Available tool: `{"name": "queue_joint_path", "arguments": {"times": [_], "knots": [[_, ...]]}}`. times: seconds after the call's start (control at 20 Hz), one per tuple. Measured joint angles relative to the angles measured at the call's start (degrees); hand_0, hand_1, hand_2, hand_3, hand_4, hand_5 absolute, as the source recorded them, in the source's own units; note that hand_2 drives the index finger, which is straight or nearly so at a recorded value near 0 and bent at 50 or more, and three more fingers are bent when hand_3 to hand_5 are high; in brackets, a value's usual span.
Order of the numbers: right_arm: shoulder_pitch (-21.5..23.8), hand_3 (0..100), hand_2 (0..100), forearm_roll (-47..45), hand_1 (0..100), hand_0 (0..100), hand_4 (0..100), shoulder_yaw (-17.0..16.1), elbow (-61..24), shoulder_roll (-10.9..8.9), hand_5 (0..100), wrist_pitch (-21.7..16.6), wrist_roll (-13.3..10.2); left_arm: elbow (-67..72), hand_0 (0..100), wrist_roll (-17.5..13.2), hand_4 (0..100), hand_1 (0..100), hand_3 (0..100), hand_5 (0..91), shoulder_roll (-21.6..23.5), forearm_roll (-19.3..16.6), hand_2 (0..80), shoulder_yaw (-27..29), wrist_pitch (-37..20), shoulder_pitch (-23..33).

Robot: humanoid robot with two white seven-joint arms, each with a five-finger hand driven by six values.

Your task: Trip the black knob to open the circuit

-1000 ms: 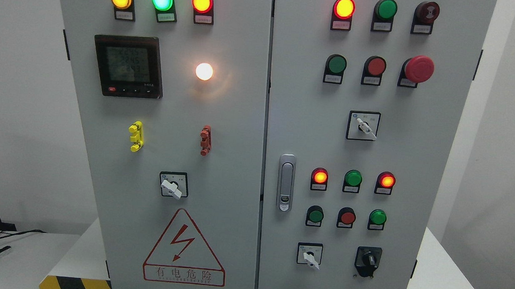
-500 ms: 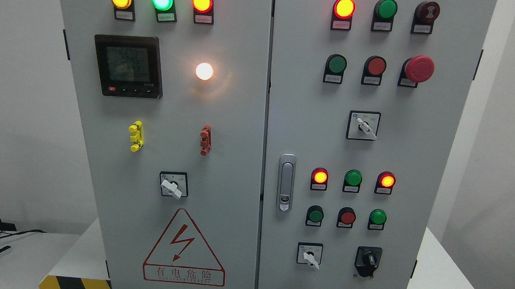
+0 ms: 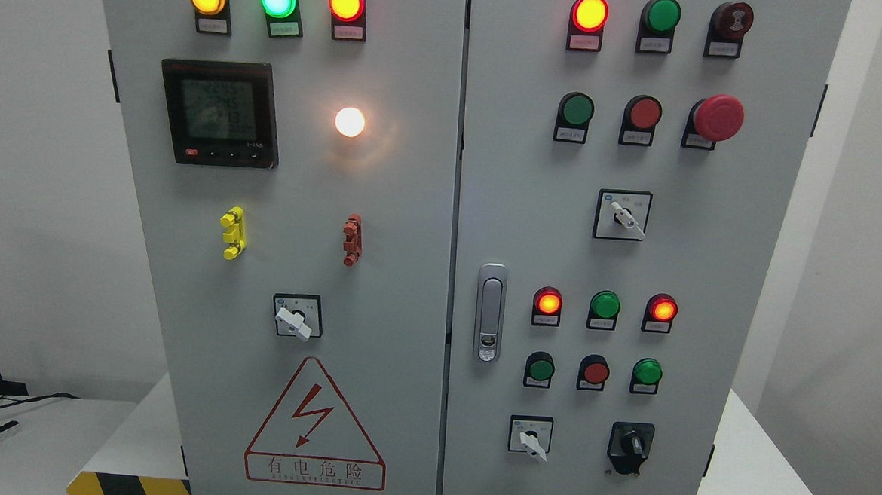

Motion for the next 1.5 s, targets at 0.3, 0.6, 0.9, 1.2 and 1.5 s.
{"name": "queue_joint_path", "arguments": {"times": [0.3,0.6,0.9,1.2,1.5], "knots": [[-2.36,75,44,1.95,77,31,79,0.9,0.57,0.0,91,3.68,-0.01,0.0,12,0.0,0,39,0,0.0,0.0,0.0,0.0,0.0,0.0,0.0],[-4.67,75,44,2.62,77,33,79,2.12,1.34,0.87,90,5.82,-0.23,-0.01,12,0.0,0,39,0,0.0,0.0,0.0,0.0,0.0,0.0,0.0],[-7.3,75,44,2.92,77,34,80,3.44,2.41,2.49,90,7.13,0.0,-0.01,12,0.0,0,39,0,0.0,0.0,0.0,0.0,0.0,0.0,0.0],[-8.82,75,44,3.1,78,34,80,4.21,3.23,3.66,90,8.44,0.05,-0.01,12,0.0,0,39,0,0.0,0.0,0.0,0.0,0.0,0.0,0.0],[-9.85,75,44,3.17,78,33,80,4.65,4.15,4.33,90,9.21,0.2,-0.01,12,0.0,0,39,0,0.0,0.0,0.0,0.0,0.0,0.0,0.0]]}}
